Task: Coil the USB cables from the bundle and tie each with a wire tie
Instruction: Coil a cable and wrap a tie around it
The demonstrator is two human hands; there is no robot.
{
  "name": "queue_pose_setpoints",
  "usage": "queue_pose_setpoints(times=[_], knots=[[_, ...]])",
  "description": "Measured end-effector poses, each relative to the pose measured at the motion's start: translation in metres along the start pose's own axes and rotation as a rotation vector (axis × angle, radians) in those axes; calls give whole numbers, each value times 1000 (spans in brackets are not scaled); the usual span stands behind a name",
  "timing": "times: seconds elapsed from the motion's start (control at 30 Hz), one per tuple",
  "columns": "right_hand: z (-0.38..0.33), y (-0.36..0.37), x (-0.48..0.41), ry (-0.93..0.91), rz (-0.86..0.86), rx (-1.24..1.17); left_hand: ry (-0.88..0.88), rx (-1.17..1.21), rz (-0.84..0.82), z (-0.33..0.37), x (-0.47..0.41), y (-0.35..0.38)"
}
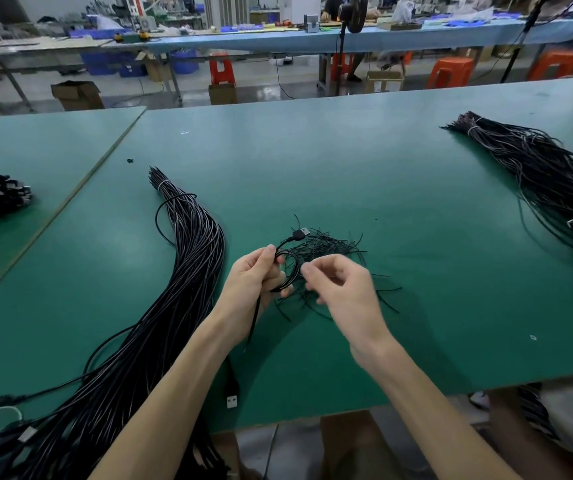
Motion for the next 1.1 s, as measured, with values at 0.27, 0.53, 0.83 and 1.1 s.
queue_pose_setpoints(times=[0.27,0.53,0.83,1.1], knots=[[11,18,1,23,89,-72,20,-13,17,-2,-3,-6],[17,13,1,-60,229,-75,36,-146,41,-4,-1,-4],[17,4,-1,-86,260,-68,70,-216,-56,-7,-2,-1],[20,3,-3,-80,249,-57,138,-402,31,-6,1,0]])
Point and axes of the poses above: each hand's wrist, its own x-axis away from the middle knuckle, its own y-axis out of the palm, z = x × y, the point moved 4 cm from there along -x, towards the middle knuckle, and after that the axes turned 3 degrees about -x, right-handed, at the moved point
